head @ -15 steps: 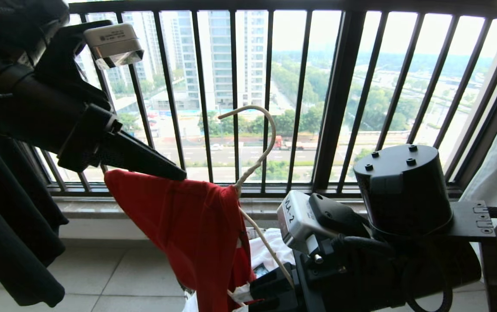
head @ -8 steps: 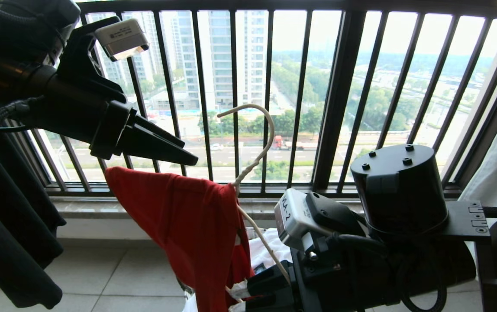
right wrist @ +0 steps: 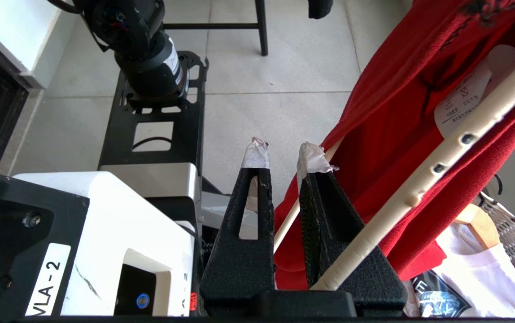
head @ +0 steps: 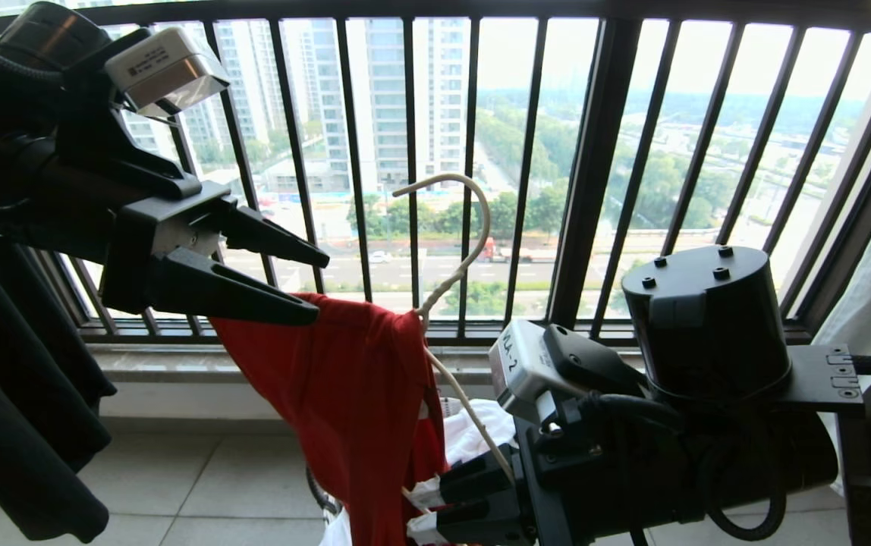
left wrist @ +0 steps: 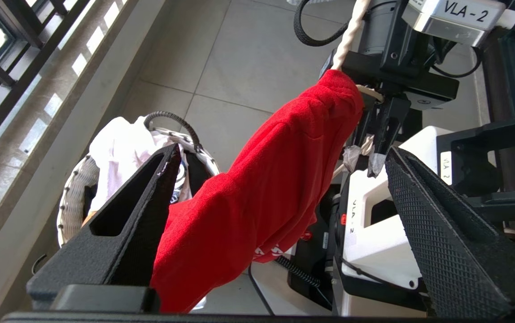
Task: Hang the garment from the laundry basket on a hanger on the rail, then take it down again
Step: Hang the clothes on the clothes rack
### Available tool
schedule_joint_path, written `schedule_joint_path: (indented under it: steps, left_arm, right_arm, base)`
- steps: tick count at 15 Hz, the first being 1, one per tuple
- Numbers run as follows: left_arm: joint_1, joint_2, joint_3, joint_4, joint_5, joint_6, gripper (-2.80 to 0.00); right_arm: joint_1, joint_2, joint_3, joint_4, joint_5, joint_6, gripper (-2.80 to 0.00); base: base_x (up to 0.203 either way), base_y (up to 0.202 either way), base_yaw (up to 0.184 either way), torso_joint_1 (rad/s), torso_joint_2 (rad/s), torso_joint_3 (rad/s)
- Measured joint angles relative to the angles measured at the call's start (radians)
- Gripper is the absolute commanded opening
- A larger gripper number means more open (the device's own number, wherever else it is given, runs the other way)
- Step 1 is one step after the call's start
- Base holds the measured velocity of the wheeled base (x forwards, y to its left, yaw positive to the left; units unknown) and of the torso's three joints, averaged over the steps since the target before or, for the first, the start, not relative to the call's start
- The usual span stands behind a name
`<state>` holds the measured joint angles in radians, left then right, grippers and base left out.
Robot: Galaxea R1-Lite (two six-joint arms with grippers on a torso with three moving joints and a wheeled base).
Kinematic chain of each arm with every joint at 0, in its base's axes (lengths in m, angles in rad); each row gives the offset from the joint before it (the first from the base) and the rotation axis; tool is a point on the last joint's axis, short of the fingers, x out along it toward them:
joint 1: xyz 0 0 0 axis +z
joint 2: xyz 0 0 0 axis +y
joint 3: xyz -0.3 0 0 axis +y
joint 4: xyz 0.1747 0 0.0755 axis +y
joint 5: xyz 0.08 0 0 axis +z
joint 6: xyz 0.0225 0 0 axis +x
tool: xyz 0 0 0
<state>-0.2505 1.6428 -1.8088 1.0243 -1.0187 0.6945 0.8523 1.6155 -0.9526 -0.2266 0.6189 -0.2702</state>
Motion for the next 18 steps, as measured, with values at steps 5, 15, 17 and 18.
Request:
schedule_joint_path:
  steps: [5,15,17,18]
  left_arm:
    - [-0.004,0.040,0.005,-0.004,-0.031,0.003,0.00]
    - [-0.082,0.124,0.004,-0.037,-0.031,-0.002,0.00]
    - [-0.090,0.131,0.004,-0.036,-0.032,0.000,0.00]
    - [-0.092,0.133,0.009,-0.035,-0.033,0.000,0.00]
  right_arm:
    - [-0.002,-0.009,0.000,-0.001,-0.001,0.000,-2.80]
    - [-0.005,-0.012,0.001,-0.022,-0.004,0.001,-2.80]
    - [-0.007,-0.012,0.001,-0.022,-0.004,0.001,-2.80]
    - [-0.009,-0.012,0.002,-0.028,-0.004,0.001,-2.80]
  base:
    - [0.000,0.000,0.000,0.000,0.00,0.000]
    - [0.000,0.000,0.000,0.000,0.00,0.000]
    - [0.000,0.000,0.000,0.000,0.00,0.000]
    - [0.000,0.000,0.000,0.000,0.00,0.000]
